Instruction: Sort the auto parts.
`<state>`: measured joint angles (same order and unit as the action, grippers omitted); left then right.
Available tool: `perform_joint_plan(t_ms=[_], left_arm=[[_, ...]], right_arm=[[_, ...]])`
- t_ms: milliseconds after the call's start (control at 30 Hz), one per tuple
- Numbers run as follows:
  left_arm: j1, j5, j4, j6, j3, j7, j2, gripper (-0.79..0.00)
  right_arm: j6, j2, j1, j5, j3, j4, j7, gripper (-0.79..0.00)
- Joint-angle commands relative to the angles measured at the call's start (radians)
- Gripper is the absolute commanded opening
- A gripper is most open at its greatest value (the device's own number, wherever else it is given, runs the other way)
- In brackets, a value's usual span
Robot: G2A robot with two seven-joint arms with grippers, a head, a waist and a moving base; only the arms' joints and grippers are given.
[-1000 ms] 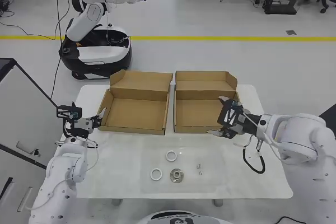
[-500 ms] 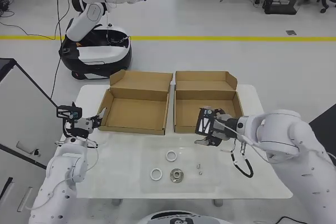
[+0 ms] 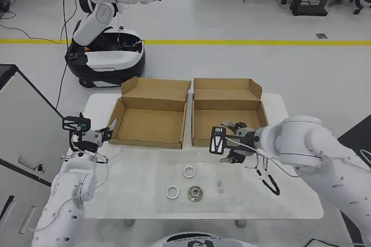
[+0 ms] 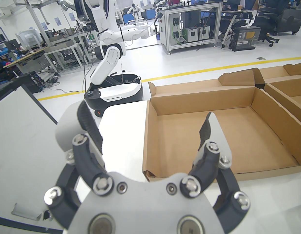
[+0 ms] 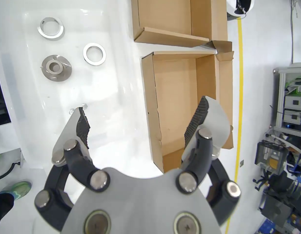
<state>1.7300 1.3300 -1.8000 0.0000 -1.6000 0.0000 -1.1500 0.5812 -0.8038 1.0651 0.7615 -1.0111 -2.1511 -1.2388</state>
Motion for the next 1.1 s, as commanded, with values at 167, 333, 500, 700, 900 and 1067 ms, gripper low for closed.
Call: perform_joint_plan(t_ms=[167, 333, 500, 700, 900, 1067], left_arm=[[0.000, 0.000, 0.000, 0.000, 0.000, 0.000, 0.000, 0.000], [0.000, 0.000, 0.000, 0.000, 0.000, 0.000, 0.000, 0.000], [0.000, 0.000, 0.000, 0.000, 0.000, 0.000, 0.000, 0.000], [0.000, 0.000, 0.000, 0.000, 0.000, 0.000, 0.000, 0.000], [0.000, 0.000, 0.000, 0.000, 0.000, 0.000, 0.000, 0.000], [0.000, 0.000, 0.000, 0.000, 0.000, 0.000, 0.000, 0.000]], right_arm=[[0.001, -0.001, 0.002, 0.001, -0.001, 0.000, 0.001, 0.000], [0.001, -0.001, 0.002, 0.001, -0.001, 0.000, 0.001, 0.000], [0.006, -0.001, 0.008, 0.016, -0.003, -0.010, 0.036, 0.000], [0.015, 0.002, -0.023, -0.039, 0.047, -0.010, 0.015, 0.000], [-0.091, 0.027, -0.179, -0.118, 0.236, -0.023, -0.091, 0.000], [-0.172, 0.044, -0.358, -0.235, 0.408, -0.034, -0.172, 0.000]])
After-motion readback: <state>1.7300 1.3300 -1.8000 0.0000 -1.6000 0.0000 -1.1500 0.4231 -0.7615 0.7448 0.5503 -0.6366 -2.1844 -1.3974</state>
